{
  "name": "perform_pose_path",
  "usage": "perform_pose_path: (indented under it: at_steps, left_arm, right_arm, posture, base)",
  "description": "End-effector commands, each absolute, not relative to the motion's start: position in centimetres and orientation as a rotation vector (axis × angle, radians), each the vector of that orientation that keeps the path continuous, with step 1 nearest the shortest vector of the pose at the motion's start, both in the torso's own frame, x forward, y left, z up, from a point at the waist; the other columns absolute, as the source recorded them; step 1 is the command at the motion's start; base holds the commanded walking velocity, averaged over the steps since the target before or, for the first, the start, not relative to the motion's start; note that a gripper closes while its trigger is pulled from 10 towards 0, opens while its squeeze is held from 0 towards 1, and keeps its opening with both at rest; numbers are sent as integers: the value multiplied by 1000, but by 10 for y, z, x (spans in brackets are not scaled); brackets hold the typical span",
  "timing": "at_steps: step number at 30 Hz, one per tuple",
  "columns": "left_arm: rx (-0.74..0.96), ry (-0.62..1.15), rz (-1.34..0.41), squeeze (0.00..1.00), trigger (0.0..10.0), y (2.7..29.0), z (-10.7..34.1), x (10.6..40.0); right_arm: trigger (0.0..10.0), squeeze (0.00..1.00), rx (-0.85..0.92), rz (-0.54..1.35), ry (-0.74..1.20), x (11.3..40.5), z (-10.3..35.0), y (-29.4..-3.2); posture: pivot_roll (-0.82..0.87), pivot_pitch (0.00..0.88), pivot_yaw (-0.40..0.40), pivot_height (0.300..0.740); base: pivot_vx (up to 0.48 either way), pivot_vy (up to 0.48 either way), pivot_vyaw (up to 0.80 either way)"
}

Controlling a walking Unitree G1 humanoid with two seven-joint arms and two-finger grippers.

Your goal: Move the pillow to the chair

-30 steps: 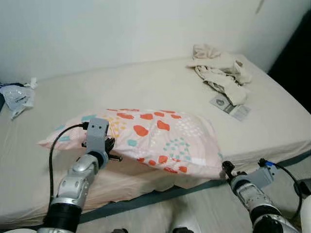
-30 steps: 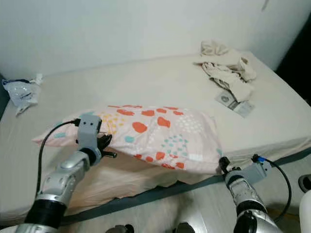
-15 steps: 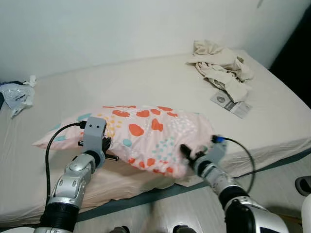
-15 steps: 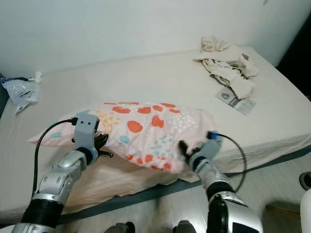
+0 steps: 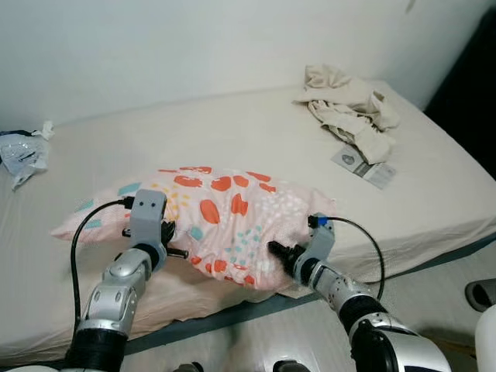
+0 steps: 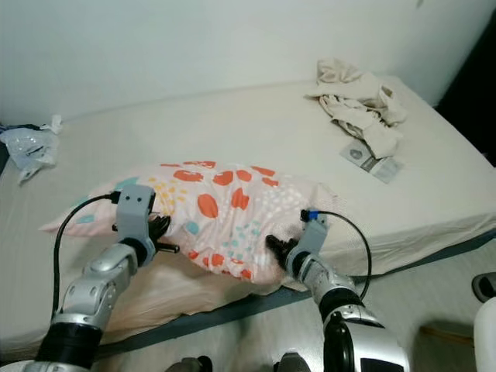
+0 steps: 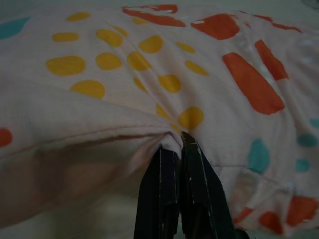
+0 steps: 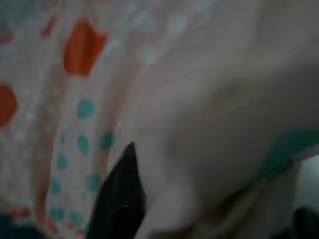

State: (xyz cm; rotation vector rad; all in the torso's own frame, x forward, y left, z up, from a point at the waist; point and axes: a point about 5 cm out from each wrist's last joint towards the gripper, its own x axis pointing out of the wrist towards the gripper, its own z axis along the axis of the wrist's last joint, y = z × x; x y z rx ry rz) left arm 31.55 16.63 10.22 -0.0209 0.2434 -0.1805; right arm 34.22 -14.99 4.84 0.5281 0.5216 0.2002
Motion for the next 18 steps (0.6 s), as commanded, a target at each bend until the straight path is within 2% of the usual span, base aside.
perform_pose_path:
  at_steps: [1, 5, 8, 10, 11, 12, 13, 14, 15, 16, 17, 18]
  left_arm:
    - [-42, 220, -199, 0, 0, 162, 103, 313]
    - [-79, 220, -148, 0, 0, 166, 97, 309]
    - [-96, 216, -124, 0, 0, 168, 96, 309]
    - [-147, 200, -53, 0, 0, 172, 97, 311]
    - [-167, 187, -8, 0, 1412, 175, 98, 312]
    - [-167, 187, -8, 0, 1412, 175, 98, 312]
    - [-220, 168, 35, 0, 4157, 176, 100, 313]
    - [-220, 168, 35, 0, 4157, 176, 100, 313]
    - [-258, 148, 69, 27, 3216, 178, 102, 314]
    - [-258, 148, 69, 27, 3216, 178, 102, 314]
    - [-281, 125, 88, 0, 4824, 178, 104, 315]
    - [-281, 125, 88, 0, 4824, 178, 104, 315]
  right_arm:
    - [0, 0, 507, 230, 518, 344, 50, -140]
    - [0, 0, 377, 188, 405, 355, 71, -156]
    - [0, 0, 345, 182, 371, 359, 78, -159]
    - [0, 0, 332, 199, 268, 369, 101, -156]
    - [0, 0, 350, 217, 216, 373, 113, -152]
    - [0, 0, 350, 217, 216, 373, 113, -152]
    - [0, 0, 367, 242, 172, 376, 124, -146]
    - [0, 0, 367, 242, 172, 376, 124, -146]
    - [0, 0, 368, 275, 141, 377, 132, -139]
    - [0, 0, 368, 275, 141, 377, 132, -139]
    - [0, 0, 329, 319, 118, 376, 136, -129]
    - [0, 0, 329, 319, 118, 376, 136, -129]
  posture:
    - [-4, 131, -17, 740]
    - [-33, 94, -48, 740]
    - [-36, 85, -57, 740]
    - [-41, 75, -70, 740]
    - [-44, 72, -75, 740]
    - [-44, 72, -75, 740]
    - [-47, 69, -83, 740]
    - [-47, 69, -83, 740]
    - [-47, 69, -83, 740]
    - [-47, 69, -83, 740]
    - [-43, 64, -90, 740]
    - [-43, 64, -90, 740]
  base:
    - [0, 0, 0]
    - [0, 0, 0]
    - [0, 0, 0]
    - [0, 0, 0]
    - [0, 0, 0]
    - [0, 0, 0]
    - [0, 0, 0]
    - [0, 0, 0]
    - [0, 0, 0]
    - [0, 0, 0]
    - [0, 0, 0]
    - [0, 0, 0]
